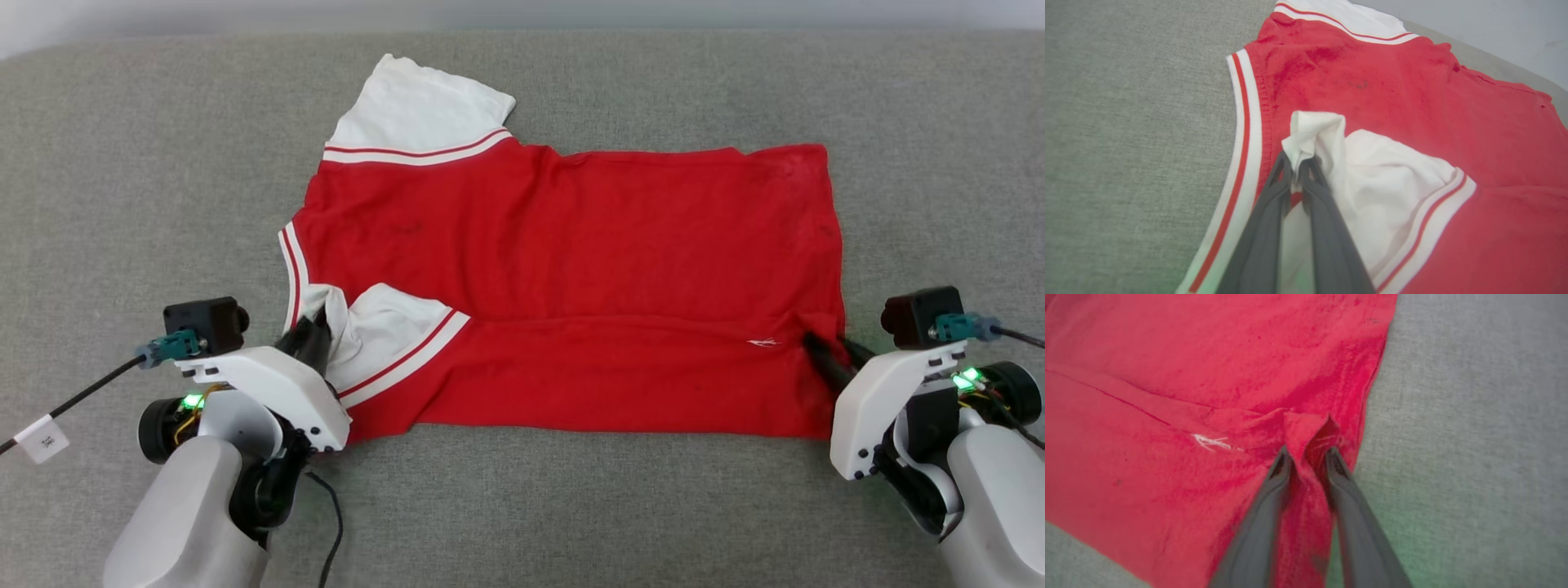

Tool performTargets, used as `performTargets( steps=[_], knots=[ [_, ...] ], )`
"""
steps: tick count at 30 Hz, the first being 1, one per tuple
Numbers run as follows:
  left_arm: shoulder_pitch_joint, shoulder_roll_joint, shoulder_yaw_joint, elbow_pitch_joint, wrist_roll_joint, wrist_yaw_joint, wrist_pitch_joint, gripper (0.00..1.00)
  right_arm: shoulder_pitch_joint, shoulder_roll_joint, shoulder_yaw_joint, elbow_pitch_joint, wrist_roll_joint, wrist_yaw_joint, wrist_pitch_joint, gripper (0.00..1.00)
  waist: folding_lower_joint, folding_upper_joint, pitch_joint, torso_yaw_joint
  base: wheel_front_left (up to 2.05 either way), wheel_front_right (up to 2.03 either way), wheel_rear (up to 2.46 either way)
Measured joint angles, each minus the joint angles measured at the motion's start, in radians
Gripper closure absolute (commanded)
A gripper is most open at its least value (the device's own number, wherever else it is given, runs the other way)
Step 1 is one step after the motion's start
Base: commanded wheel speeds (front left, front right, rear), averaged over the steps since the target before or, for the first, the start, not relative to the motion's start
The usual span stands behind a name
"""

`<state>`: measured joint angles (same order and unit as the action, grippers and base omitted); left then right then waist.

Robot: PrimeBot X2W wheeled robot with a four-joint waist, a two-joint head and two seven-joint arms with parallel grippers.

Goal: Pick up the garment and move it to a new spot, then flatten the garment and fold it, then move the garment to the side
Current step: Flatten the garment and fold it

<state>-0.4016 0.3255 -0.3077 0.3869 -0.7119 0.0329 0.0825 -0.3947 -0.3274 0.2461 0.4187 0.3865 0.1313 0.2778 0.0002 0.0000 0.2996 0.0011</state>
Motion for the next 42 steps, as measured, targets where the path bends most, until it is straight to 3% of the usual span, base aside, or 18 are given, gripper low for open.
performTargets(
  steps=[9,10,13,22,23,24,30,36,37,38,42],
  knots=[
    [-0.005,0.003,0.029,0.101,-0.029,-0.039,-0.074,0.0,0.049,-0.008,0.017,-0.012,0.041,0.0,-0.241,0.0,-0.0001,0.0,-0.076,-0.01,0.0,0.0,0.0],
    [0.024,0.028,0.036,0.083,-0.032,-0.037,-0.065,0.0,0.09,-0.007,-0.02,-0.051,0.026,0.0,-0.323,0.0,-0.0001,0.0,-0.118,-0.014,0.0,0.0,0.0],
    [0.055,0.058,0.039,0.025,-0.04,-0.021,-0.018,0.0,0.135,0.01,-0.08,-0.108,-0.011,0.0,-0.366,0.0,-0.0002,0.0,-0.163,-0.02,0.0,0.0,0.0],
    [0.123,0.226,0.035,-0.203,-0.105,0.037,0.337,0.0,0.279,0.103,-0.2,-0.319,-0.104,0.0,-0.304,0.0,-0.0005,0.0,-0.234,-0.053,0.0,0.0,0.0],
    [0.137,0.281,0.027,-0.261,-0.154,0.072,0.516,0.0,0.293,0.129,-0.222,-0.396,-0.125,0.0,-0.276,0.0,-0.0004,0.0,-0.203,-0.066,0.0,0.0,0.0],
    [0.139,0.295,0.024,-0.271,-0.159,0.08,0.55,0.0,0.293,0.135,-0.224,-0.415,-0.129,0.0,-0.273,0.0,-0.0004,0.0,-0.191,-0.07,0.0,0.0,0.0],
    [0.148,0.309,0.023,-0.281,-0.199,0.13,0.656,0.0,0.288,0.157,-0.228,-0.459,-0.14,0.0,-0.26,0.0,-0.0003,0.0,-0.108,-0.094,0.0,0.0,0.0],
    [0.147,0.285,0.023,-0.228,-0.224,0.135,0.662,0.0,0.274,0.162,-0.231,-0.457,-0.14,0.0,-0.259,0.0,-0.0003,0.0,-0.051,-0.111,0.0,0.0,0.0],
    [0.14,0.276,0.026,-0.205,-0.239,0.125,0.662,0.56,0.271,0.163,-0.229,-0.453,-0.136,0.0,-0.259,0.0,-0.0004,0.0,-0.04,-0.115,0.0,0.0,0.0],
    [0.135,0.269,0.031,-0.193,-0.246,0.124,0.658,0.98,0.271,0.163,-0.229,-0.453,-0.13,0.0,-0.259,0.0,-0.0004,0.0,-0.039,-0.117,0.0,0.0,0.0],
    [0.13,0.246,0.032,-0.157,-0.261,0.099,0.63,1.0,0.267,0.154,-0.243,-0.449,-0.108,0.0,-0.239,0.0,-0.0003,0.0,-0.05,-0.111,0.0,0.0,0.0]
  ],
)
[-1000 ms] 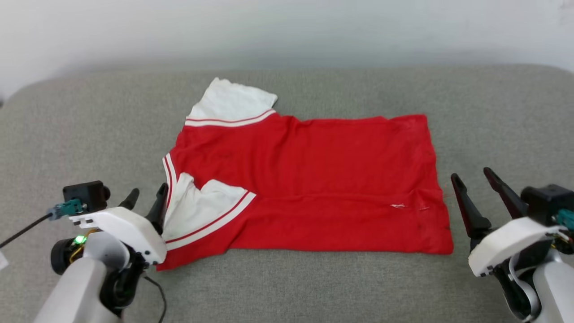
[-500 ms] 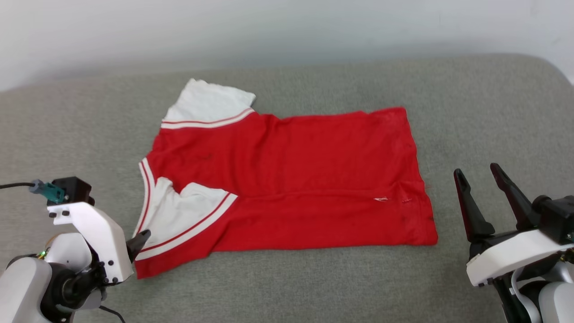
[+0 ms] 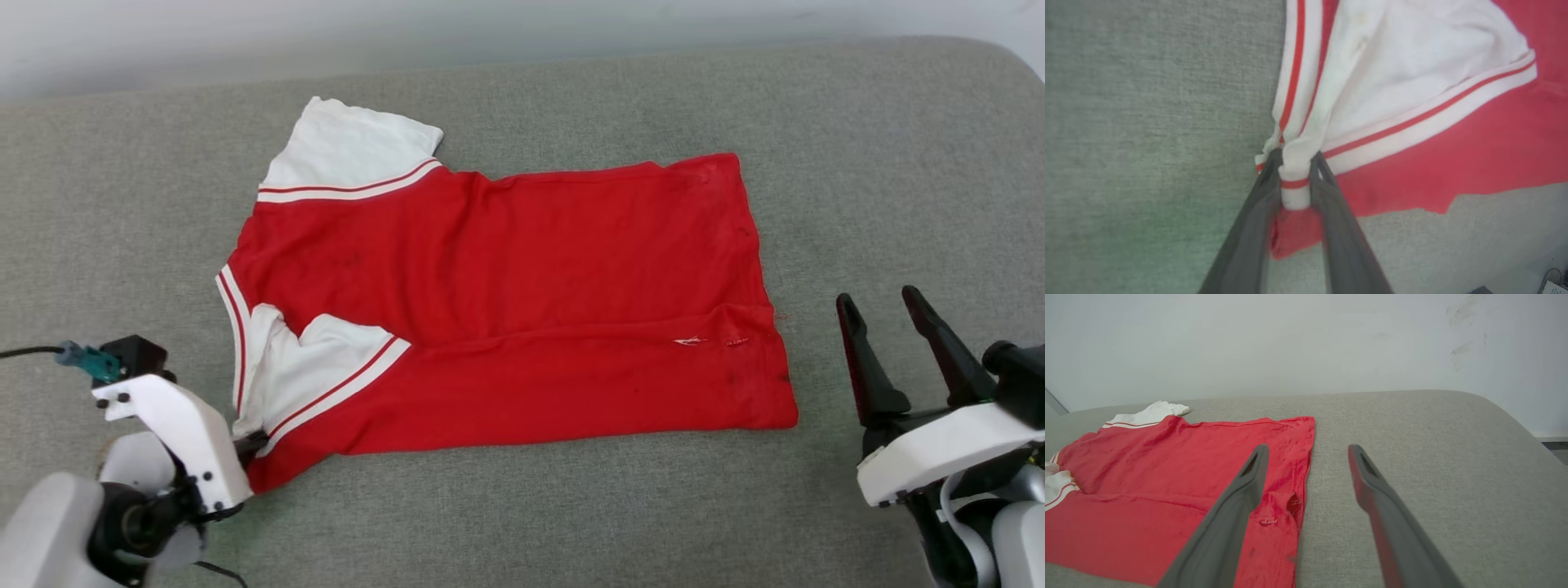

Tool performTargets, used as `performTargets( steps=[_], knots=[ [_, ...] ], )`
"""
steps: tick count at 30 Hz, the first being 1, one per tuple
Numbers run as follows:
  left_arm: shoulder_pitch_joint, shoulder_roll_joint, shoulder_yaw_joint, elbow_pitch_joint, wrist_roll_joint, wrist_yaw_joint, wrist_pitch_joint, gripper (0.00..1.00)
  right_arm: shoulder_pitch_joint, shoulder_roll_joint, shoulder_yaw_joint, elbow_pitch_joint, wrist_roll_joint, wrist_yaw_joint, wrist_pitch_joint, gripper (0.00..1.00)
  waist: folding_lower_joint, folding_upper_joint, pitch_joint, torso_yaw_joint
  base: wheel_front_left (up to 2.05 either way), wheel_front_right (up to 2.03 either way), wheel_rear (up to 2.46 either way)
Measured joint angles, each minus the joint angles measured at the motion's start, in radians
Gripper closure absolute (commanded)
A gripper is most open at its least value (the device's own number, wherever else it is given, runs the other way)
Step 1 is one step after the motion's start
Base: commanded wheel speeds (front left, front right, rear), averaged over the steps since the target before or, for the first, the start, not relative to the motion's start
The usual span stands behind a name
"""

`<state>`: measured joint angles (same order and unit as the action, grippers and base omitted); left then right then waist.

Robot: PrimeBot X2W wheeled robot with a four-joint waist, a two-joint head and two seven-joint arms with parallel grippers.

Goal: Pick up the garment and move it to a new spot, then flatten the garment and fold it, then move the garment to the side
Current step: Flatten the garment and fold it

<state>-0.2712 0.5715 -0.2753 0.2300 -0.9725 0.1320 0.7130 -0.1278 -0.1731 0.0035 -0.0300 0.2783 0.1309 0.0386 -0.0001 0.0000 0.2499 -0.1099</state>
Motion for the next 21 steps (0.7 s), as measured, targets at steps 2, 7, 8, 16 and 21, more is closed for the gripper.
performTargets(
  steps=[2,7,8,16,21],
  knots=[
    [0.001,-0.015,-0.005,0.005,0.012,-0.006,-0.029,1.0,-0.001,-0.011,-0.009,0.008,0.023,0.0,0.036,0.0,0.0,0.0,-0.01,0.006,0.0,0.0,0.0],
    [0.004,-0.021,0.002,0.001,0.034,-0.042,-0.12,1.0,-0.006,-0.044,-0.035,0.061,0.11,0.0,0.235,0.0,0.0001,0.0,-0.04,0.025,0.0,0.0,0.0],
    [0.001,-0.017,0.004,-0.007,0.046,-0.044,-0.132,1.0,-0.012,-0.059,-0.038,0.077,0.123,0.0,0.3,0.0,0.0001,0.0,-0.045,0.029,0.0,0.0,0.0],
    [-0.023,-0.002,-0.006,-0.154,0.102,-0.014,-0.16,1.0,-0.094,-0.123,-0.004,0.165,0.21,0.0,0.665,0.0,0.0001,0.0,-0.032,0.067,0.0,0.0,0.0],
    [-0.043,-0.007,-0.028,-0.205,0.125,-0.004,-0.153,1.0,-0.187,-0.102,0.071,0.255,0.239,0.0,0.723,0.0,0.0002,0.0,0.026,0.095,0.0,0.0,0.0]
  ],
)
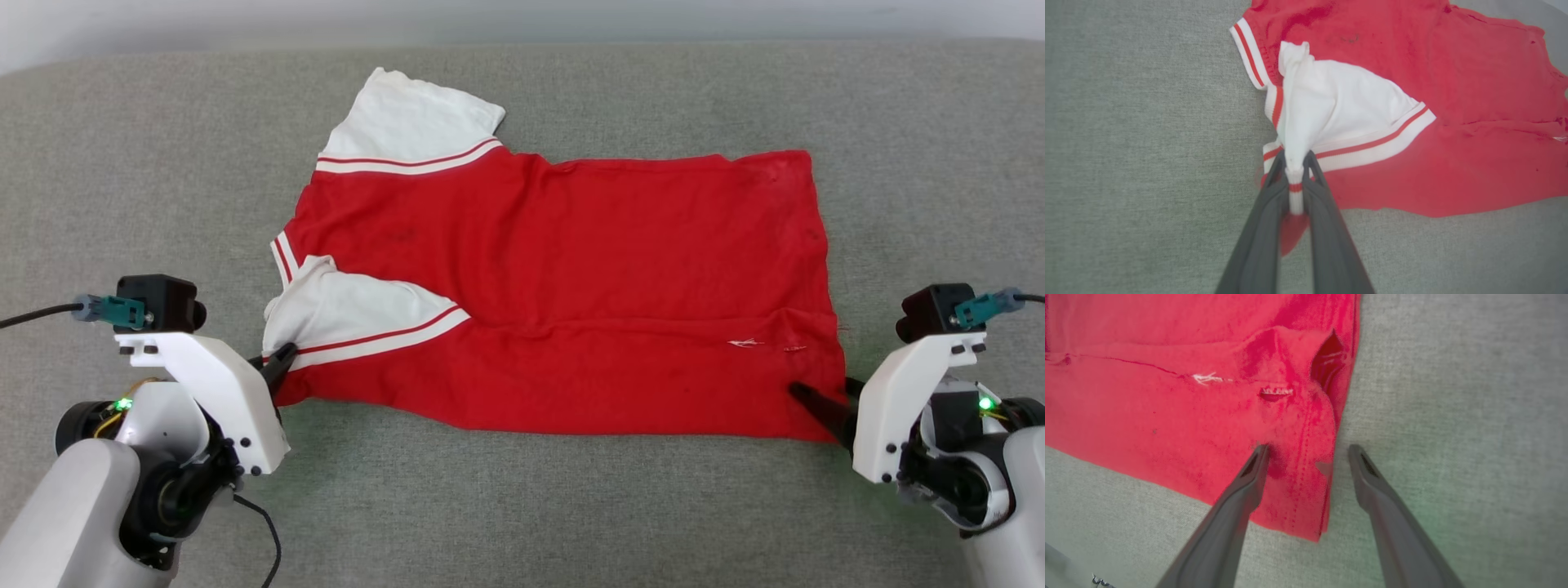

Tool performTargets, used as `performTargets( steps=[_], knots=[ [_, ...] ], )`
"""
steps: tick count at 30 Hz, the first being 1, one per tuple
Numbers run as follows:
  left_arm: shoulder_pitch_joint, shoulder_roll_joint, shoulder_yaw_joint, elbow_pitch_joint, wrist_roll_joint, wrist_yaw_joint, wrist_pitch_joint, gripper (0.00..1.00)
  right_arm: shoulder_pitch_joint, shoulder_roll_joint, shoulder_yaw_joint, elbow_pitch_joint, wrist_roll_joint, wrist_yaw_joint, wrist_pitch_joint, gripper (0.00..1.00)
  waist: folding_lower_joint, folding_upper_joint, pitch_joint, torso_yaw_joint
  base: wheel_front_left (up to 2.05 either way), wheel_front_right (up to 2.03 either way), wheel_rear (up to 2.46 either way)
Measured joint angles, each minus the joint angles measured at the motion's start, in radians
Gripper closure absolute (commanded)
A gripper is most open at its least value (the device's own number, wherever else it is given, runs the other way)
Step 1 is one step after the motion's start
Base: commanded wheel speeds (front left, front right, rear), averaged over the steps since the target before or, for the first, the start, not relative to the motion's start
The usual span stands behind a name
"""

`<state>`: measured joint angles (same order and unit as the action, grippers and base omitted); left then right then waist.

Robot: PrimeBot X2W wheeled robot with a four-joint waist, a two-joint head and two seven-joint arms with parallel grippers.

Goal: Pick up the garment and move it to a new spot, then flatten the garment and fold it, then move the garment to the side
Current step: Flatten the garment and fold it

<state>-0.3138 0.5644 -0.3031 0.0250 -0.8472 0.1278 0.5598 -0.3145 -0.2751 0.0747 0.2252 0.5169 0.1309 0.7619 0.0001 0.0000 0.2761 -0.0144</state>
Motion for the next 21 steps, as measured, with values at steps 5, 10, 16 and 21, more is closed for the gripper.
performTargets(
  steps=[5,10,16,21],
  knots=[
    [-0.001,-0.017,-0.009,0.009,0.004,0.004,-0.016,1.0,-0.054,-0.006,0.035,0.078,0.044,0.0,0.014,0.0,-0.0001,0.0,0.021,0.016,0.0,0.0,0.0],
    [-0.001,-0.027,-0.012,0.023,0.004,0.003,-0.029,1.0,-0.078,-0.023,0.067,0.11,0.057,0.0,-0.003,1.0,-0.0001,0.0,0.011,0.018,0.0,0.0,0.0],
    [0.028,-0.042,-0.005,0.048,-0.002,-0.003,-0.079,1.0,-0.078,-0.052,0.116,0.099,0.071,0.0,-0.033,1.0,0.0,0.0,-0.053,0.016,0.0,0.0,0.0],
    [0.079,-0.043,-0.006,0.048,-0.016,0.0,-0.081,1.0,-0.048,-0.072,0.128,0.057,0.079,0.0,-0.032,1.0,0.0,0.0,-0.122,0.015,0.0,0.0,0.0]
  ],
)
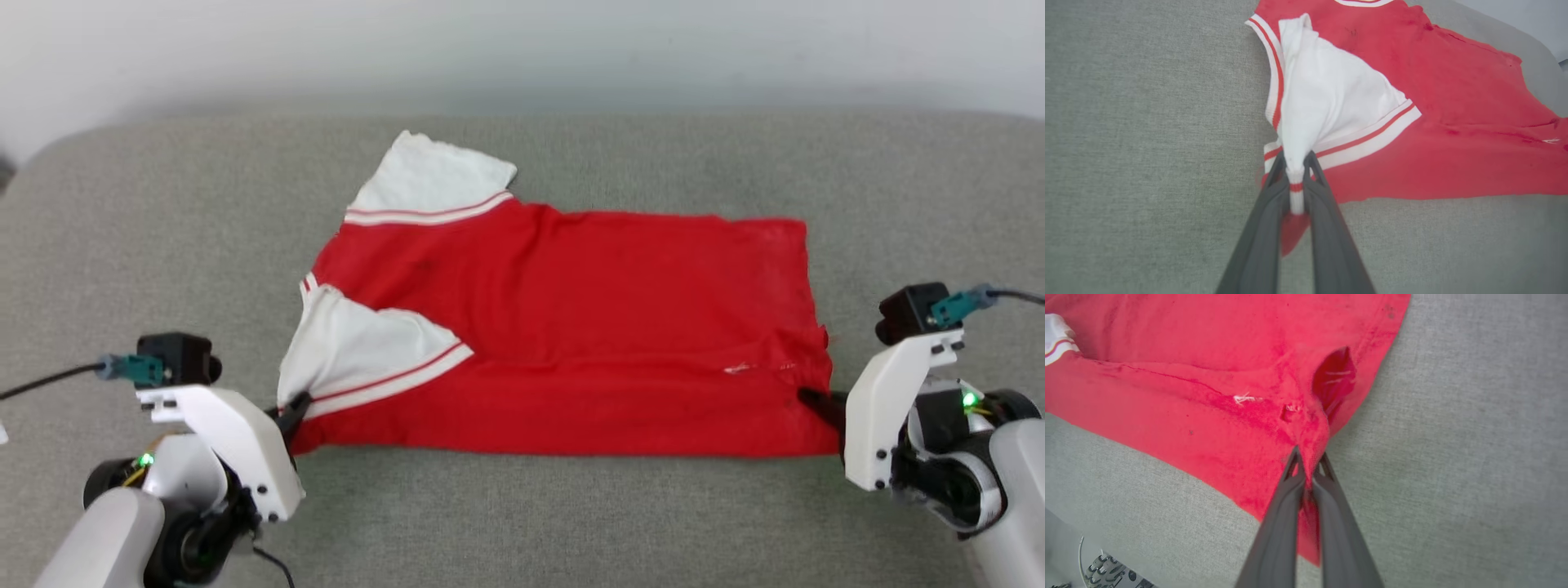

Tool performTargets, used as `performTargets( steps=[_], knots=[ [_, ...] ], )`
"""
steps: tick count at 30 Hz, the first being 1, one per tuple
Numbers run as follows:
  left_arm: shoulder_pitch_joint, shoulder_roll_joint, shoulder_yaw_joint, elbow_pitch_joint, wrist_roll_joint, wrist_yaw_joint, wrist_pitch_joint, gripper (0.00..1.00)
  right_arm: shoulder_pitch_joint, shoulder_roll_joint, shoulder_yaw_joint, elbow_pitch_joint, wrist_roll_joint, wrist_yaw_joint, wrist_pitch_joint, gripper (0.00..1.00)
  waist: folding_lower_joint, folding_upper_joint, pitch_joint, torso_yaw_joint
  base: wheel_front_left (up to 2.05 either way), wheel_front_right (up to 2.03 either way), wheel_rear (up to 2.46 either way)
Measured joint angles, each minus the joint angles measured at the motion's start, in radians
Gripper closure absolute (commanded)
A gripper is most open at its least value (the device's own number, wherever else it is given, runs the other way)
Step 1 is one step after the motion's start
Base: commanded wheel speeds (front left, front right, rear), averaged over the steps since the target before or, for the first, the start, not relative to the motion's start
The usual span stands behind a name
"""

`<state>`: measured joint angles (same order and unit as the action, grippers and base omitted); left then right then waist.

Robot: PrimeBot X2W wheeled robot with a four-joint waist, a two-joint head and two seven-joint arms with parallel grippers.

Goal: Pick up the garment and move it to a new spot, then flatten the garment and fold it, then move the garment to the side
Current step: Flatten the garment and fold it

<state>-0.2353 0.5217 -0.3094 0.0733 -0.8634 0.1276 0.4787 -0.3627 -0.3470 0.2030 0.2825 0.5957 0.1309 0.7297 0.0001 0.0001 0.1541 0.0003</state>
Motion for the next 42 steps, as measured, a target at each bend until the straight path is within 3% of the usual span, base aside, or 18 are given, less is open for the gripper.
performTargets(
  steps=[12,13,14,15,16,20,32,38,42],
  knots=[
    [0.251,0.032,0.017,-0.079,-0.053,0.067,0.033,1.0,0.217,0.004,-0.035,-0.109,-0.017,0.0,0.06,1.0,-0.0002,0.0,-0.16,-0.006,0.0,0.0,0.0],
    [0.282,0.023,0.017,-0.076,-0.057,0.074,0.02,1.0,0.252,0.017,-0.046,-0.106,-0.024,0.0,0.051,0.82,-0.0002,0.0,-0.162,-0.01,0.0,0.0,0.0],
    [0.284,0.014,0.013,-0.067,-0.064,0.073,0.021,0.88,0.267,0.026,-0.052,-0.099,-0.025,0.0,0.043,0.58,-0.0002,0.0,-0.16,-0.01,0.0,0.0,0.0],
    [0.288,0.005,0.002,-0.06,-0.066,0.065,0.021,0.34,0.278,0.032,-0.055,-0.091,-0.034,0.0,0.032,0.0,-0.0002,0.0,-0.158,-0.01,0.0,0.0,0.0],
    [0.287,-0.004,-0.002,-0.047,-0.062,0.065,0.011,0.0,0.287,0.035,-0.058,-0.086,-0.042,0.0,0.009,0.0,-0.0002,0.0,-0.156,-0.009,0.0,0.0,0.0],
    [0.269,-0.024,-0.011,-0.003,-0.056,0.044,-0.016,0.0,0.297,0.042,-0.069,-0.08,-0.065,0.0,-0.091,0.0,-0.0002,0.0,-0.149,-0.009,0.0,0.0,0.0],
    [0.141,-0.027,0.042,-0.001,0.098,0.051,-0.29,0.0,0.286,0.086,-0.124,-0.168,-0.205,0.0,-0.549,0.0,-0.0001,0.0,-0.154,-0.073,0.0,0.0,0.0],
    [0.016,-0.019,0.073,-0.009,0.165,0.07,-0.389,0.0,0.242,0.131,-0.156,-0.256,-0.281,0.0,-0.634,0.0,-0.0001,0.0,-0.104,-0.106,0.0,0.0,0.0],
    [-0.112,-0.008,0.08,0.016,0.174,0.056,-0.383,0.0,0.208,0.155,-0.177,-0.318,-0.298,0.0,-0.65,0.0,-0.0001,0.0,-0.04,-0.129,0.0,0.0,0.0]
  ],
)
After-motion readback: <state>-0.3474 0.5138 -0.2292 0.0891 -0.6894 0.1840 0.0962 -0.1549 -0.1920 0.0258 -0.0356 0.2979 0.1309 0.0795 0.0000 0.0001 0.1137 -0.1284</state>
